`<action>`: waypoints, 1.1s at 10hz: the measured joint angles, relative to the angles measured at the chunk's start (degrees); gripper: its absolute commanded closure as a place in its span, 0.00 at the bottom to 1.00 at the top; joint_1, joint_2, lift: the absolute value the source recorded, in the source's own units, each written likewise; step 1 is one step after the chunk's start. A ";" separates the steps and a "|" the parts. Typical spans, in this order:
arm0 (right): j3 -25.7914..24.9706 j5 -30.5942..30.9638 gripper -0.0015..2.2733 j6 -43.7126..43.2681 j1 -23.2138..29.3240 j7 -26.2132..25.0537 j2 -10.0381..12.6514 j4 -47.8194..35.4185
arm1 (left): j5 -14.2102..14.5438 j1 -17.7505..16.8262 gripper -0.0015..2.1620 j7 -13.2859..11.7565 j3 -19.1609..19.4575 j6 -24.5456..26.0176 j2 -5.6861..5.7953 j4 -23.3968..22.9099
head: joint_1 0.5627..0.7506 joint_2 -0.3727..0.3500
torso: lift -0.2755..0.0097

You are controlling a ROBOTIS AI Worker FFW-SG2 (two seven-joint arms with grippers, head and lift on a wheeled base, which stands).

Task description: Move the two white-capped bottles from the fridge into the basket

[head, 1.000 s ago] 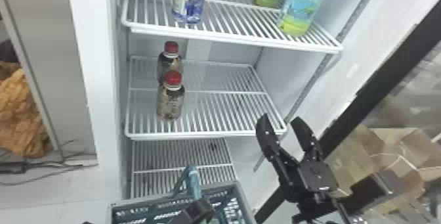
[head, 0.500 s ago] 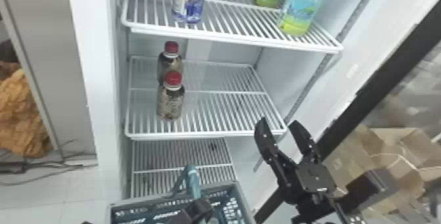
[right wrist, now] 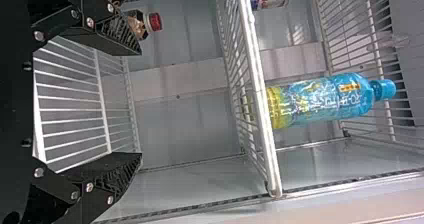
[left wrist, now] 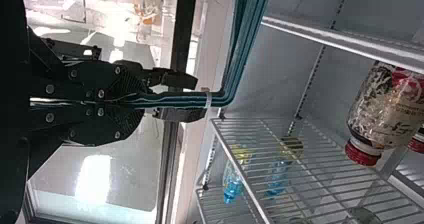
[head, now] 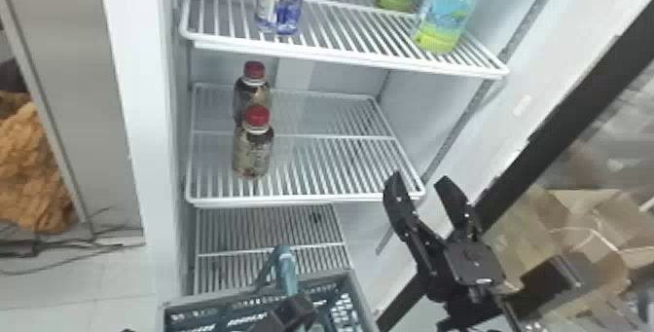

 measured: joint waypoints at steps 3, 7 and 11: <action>-0.01 -0.05 0.16 -0.07 0.00 0.00 0.02 -0.22 | 0.00 0.01 0.51 0.00 0.08 0.00 -0.02 0.00 | 0.70 0.03 | 0.05; -0.01 -0.05 0.16 -0.42 0.00 0.00 0.02 -0.29 | 0.00 -0.15 0.51 0.00 0.01 0.00 -0.02 0.00 | 0.70 0.03 | 0.05; 0.18 0.10 0.16 -0.58 -0.12 0.00 -0.07 -0.18 | 0.00 -0.28 0.51 0.00 0.13 0.00 -0.02 0.00 | 0.70 0.03 | 0.05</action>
